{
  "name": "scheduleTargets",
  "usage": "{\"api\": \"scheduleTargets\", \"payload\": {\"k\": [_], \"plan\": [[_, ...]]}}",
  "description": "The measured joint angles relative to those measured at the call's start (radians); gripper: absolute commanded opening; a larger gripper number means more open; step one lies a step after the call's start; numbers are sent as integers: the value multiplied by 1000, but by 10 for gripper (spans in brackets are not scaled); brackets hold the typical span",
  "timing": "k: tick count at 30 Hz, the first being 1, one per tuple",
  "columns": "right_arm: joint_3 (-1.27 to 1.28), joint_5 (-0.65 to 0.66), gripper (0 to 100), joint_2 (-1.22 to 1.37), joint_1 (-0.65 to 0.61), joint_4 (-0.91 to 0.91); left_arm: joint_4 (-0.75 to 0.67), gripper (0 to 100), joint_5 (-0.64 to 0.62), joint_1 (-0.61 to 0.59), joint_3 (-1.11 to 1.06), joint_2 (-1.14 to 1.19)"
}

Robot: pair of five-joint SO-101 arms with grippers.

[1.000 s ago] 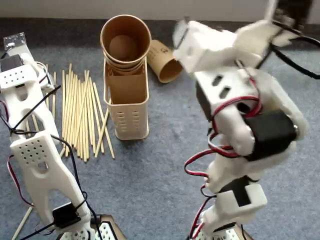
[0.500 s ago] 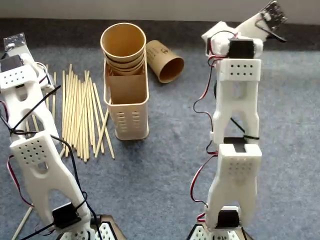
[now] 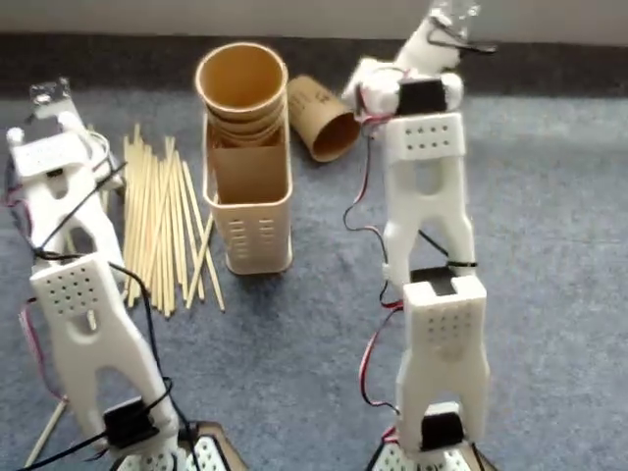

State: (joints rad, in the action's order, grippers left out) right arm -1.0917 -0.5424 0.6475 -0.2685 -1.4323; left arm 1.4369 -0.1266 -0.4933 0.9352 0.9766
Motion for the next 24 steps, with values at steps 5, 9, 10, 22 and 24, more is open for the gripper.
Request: {"api": "scheduleTargets", "payload": {"k": [5,9,10,22,24], "plan": [[-2,75,274,9,-46,12,-9,168,0,0,0,2],[-12,-28,274,86,-68,15,-9,168,0,2,0,2],[-12,-46,274,98,-74,15,-9,168,0,6,0,2],[-193,29,274,107,-80,-219,-9,168,0,8,0,2],[-281,109,274,104,-78,-290,-9,168,0,8,0,2]]}}
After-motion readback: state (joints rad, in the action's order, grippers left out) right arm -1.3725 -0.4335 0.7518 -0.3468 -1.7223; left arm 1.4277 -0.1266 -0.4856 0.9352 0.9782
